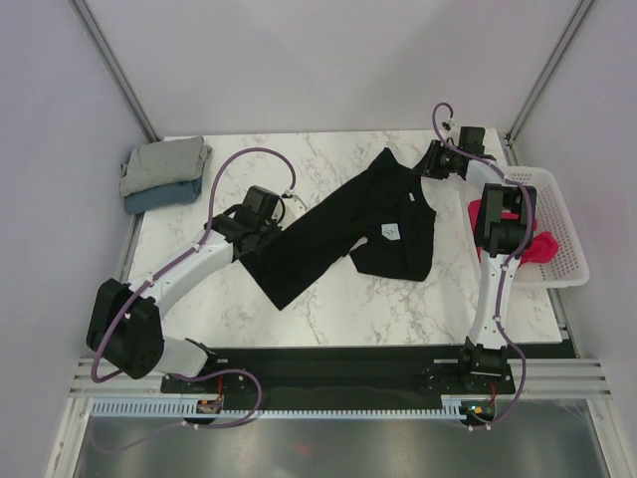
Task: Fold and stack the t-shirts
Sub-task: Flatten the tshirt out
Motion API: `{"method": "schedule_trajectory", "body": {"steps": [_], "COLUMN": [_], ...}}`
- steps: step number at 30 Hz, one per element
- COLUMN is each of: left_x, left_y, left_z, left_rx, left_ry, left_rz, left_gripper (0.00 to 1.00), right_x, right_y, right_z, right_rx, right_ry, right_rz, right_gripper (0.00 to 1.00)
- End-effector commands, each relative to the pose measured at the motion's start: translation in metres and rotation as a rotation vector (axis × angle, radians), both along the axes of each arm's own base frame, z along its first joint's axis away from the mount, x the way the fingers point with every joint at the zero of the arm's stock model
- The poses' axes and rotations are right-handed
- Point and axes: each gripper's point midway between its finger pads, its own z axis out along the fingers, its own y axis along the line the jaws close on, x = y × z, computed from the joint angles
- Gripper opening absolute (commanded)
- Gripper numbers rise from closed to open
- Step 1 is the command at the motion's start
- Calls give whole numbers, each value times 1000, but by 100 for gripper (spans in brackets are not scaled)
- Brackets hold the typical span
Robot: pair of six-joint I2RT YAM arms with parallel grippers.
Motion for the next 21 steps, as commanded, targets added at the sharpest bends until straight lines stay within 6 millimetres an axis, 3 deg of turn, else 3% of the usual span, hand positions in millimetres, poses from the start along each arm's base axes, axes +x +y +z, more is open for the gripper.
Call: {"method": "schedule_trajectory", "body": {"steps": [1, 5, 10, 13, 16, 17, 19, 20, 21], "left_x": [7, 7, 7, 7, 13, 15, 23, 26, 30], "left_y": [-6, -6, -5, -3, 2, 4, 8, 10, 14], "left_z": [8, 8, 6, 8, 17, 21, 35, 42, 47], "left_rx": [-55, -53, -52, -49, -32, -28, -27, -16, -1], "left_ry": [-35, -34, -31, -36, -76, -94, -159, -185, -214], "left_rz": [20, 19, 22, 24, 38, 38, 53, 50, 64], "left_gripper": [2, 2, 2, 2, 2, 2, 2, 2, 2], "right_x": [6, 4, 5, 3, 2, 1, -1, -4, -5], "right_y": [-5, -3, -1, 3, 6, 9, 13, 16, 16], "right_z": [-1, -1, 5, 17, 55, 87, 122, 158, 180], "right_rx": [-36, -37, -42, -31, -16, -5, 13, 17, 24], "right_ry": [-10, -9, -22, -41, -97, -149, -203, -267, -303], "right_rz": [-2, 5, 15, 31, 39, 54, 63, 76, 72], "right_gripper": [33, 26, 0, 0, 0, 0, 0, 0, 0]}}
